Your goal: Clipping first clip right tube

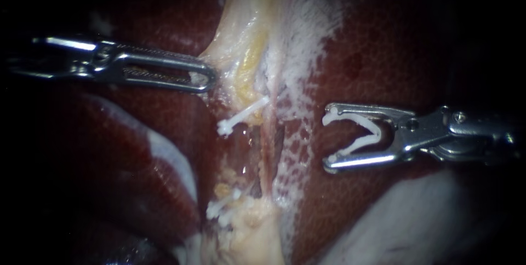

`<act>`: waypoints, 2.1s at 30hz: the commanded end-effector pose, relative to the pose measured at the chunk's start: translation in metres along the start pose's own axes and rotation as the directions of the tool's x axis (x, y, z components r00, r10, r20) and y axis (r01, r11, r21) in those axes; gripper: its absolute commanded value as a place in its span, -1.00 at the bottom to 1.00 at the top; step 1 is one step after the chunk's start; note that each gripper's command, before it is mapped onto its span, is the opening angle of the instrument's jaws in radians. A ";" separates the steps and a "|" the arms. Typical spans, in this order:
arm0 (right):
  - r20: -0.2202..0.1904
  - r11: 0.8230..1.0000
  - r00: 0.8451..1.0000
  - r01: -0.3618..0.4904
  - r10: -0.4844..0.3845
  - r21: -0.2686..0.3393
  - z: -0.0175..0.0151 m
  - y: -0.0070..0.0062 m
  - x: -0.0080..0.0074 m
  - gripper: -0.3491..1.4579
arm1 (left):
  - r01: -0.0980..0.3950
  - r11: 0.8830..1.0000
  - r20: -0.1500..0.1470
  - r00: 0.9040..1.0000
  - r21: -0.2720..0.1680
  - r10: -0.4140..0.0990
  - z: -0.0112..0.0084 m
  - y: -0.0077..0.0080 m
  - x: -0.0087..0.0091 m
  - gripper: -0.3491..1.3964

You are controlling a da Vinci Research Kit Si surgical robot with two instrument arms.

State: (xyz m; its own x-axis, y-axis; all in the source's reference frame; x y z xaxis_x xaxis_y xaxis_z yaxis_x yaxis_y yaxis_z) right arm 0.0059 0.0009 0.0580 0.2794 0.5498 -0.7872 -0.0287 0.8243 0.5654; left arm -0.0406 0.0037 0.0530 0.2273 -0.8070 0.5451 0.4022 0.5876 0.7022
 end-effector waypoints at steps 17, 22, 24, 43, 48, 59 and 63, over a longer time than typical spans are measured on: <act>0.009 0.999 1.000 -0.020 0.020 0.029 0.0067 -0.0021 -0.0061 0.05 | 0.008 1.000 0.003 1.000 -0.018 -0.008 -0.0037 0.0031 -0.0014 -1.00; 0.015 0.998 0.999 -0.035 0.034 0.048 0.0095 -0.0023 -0.0071 0.05 | 0.015 0.999 0.005 1.000 -0.031 -0.015 -0.0050 0.0035 -0.0023 -1.00; 0.015 0.998 0.999 -0.038 0.037 0.048 0.0103 -0.0023 -0.0074 0.05 | 0.015 0.999 0.006 1.000 -0.032 -0.015 -0.0050 0.0033 -0.0023 -1.00; 0.028 0.994 0.997 -0.070 0.068 0.081 0.0145 -0.0021 -0.0079 0.05 | 0.017 0.999 0.004 1.000 -0.038 -0.017 -0.0052 0.0022 -0.0024 -1.00; 0.035 0.988 0.992 -0.126 0.123 0.092 0.0150 -0.0040 -0.0071 0.04 | 0.017 0.999 0.004 1.000 -0.038 -0.017 -0.0052 0.0022 -0.0024 -1.00; 0.044 0.974 0.979 -0.202 0.198 0.104 0.0142 -0.0059 -0.0054 0.02 | 0.017 0.999 0.004 1.000 -0.039 -0.017 -0.0052 0.0022 -0.0024 -1.00; 0.046 0.973 0.979 -0.204 0.200 0.109 0.0140 -0.0059 -0.0050 -0.01 | 0.017 0.999 0.004 1.000 -0.039 -0.017 -0.0052 0.0022 -0.0024 -1.00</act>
State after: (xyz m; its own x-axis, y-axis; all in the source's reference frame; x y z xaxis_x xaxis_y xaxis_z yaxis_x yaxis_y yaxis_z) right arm 0.0180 -0.0087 0.0620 0.3117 0.6975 -0.6452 0.0201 0.6740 0.7384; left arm -0.0356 0.0066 0.0509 0.2164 -0.8166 0.5350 0.4400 0.5708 0.6933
